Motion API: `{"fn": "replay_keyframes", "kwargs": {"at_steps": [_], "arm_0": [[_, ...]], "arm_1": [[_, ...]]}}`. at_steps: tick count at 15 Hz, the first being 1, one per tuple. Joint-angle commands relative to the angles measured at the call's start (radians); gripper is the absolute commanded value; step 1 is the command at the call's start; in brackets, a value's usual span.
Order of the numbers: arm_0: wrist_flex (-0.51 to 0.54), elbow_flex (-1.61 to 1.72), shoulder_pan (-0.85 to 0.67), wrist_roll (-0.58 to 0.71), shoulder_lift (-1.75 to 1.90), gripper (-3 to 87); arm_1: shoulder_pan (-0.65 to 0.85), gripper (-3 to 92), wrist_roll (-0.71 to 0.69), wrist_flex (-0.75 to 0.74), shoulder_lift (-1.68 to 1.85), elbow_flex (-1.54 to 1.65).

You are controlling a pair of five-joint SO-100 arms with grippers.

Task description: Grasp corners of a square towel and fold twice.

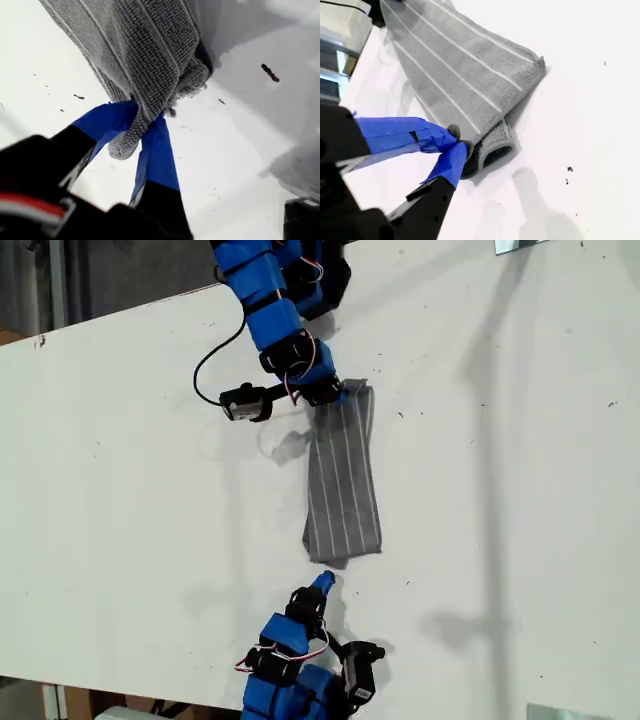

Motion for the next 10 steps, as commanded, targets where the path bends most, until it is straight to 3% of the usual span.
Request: {"fn": "replay_keyframes", "kwargs": {"at_steps": [1,7,9,10], "arm_0": [[-0.069,0.037,0.02,-0.025,0.003,-0.2],[-0.133,0.025,0.063,-0.025,-0.014,1.3],[-0.244,-0.014,0.155,-0.043,-0.112,14.0],[-0.272,-0.049,0.181,-0.074,-0.206,15.9]], "arm_1": [[-0.018,-0.2,0.021,-0.026,0.055,0.015],[0.0,-0.2,0.008,-0.057,0.054,0.031],[-0.002,-0.2,0.008,-0.058,0.054,0.035],[-0.005,-0.2,0.008,-0.061,0.054,0.035]]}}
